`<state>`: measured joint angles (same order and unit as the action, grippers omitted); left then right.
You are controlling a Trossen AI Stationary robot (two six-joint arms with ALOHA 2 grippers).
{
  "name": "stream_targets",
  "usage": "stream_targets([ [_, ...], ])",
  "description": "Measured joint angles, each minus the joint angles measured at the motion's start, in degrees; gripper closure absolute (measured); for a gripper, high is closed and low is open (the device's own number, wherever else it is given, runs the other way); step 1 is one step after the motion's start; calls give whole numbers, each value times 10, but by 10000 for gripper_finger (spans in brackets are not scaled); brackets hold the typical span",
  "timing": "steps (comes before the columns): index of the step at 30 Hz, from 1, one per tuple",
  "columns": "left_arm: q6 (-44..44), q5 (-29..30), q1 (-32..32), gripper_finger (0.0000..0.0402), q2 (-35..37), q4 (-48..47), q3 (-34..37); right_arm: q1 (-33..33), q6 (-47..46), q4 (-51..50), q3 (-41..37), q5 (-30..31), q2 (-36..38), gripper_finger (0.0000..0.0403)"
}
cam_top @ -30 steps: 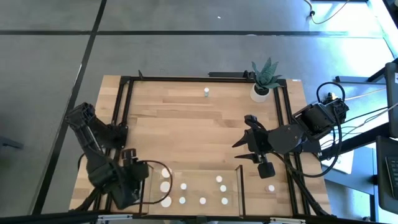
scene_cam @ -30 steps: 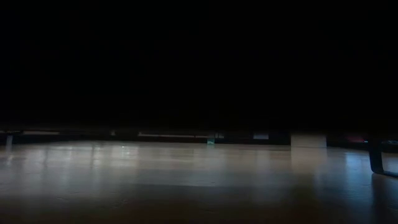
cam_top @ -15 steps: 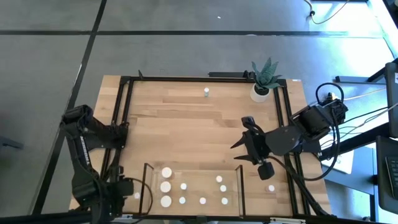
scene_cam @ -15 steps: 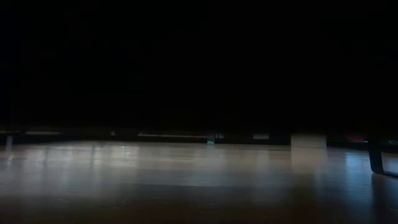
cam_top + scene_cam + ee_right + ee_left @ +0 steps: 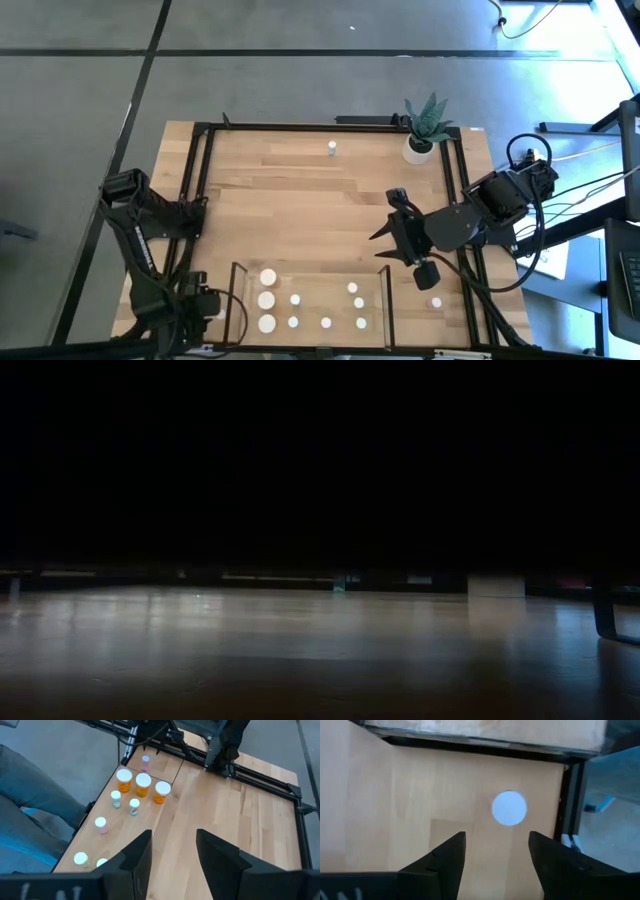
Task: Pick and place medicine bottles onto shelf by color
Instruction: Put the left pink pill bottle on the shelf aligned with the other pink pill bottle
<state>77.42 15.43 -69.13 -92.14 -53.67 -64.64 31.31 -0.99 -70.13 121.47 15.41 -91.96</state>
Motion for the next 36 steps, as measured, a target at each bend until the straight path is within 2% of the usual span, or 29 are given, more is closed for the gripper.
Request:
stream_targets([
  [7, -29, 5, 2, 192, 0, 46, 17, 0, 0, 0, 0, 0, 0, 247],
  [13, -31, 57, 3, 192, -1, 50, 17, 0, 0, 0, 0, 0, 0, 247],
  [21, -33, 58, 3, 192, -1, 51, 17, 0, 0, 0, 0, -17, 0, 247],
  [29, -71, 76, 3, 192, -2, 53, 17, 0, -1, 0, 0, -31, 0, 247],
  [36, -52, 75, 3, 192, -2, 56, 17, 0, -1, 0, 0, -31, 0, 247],
])
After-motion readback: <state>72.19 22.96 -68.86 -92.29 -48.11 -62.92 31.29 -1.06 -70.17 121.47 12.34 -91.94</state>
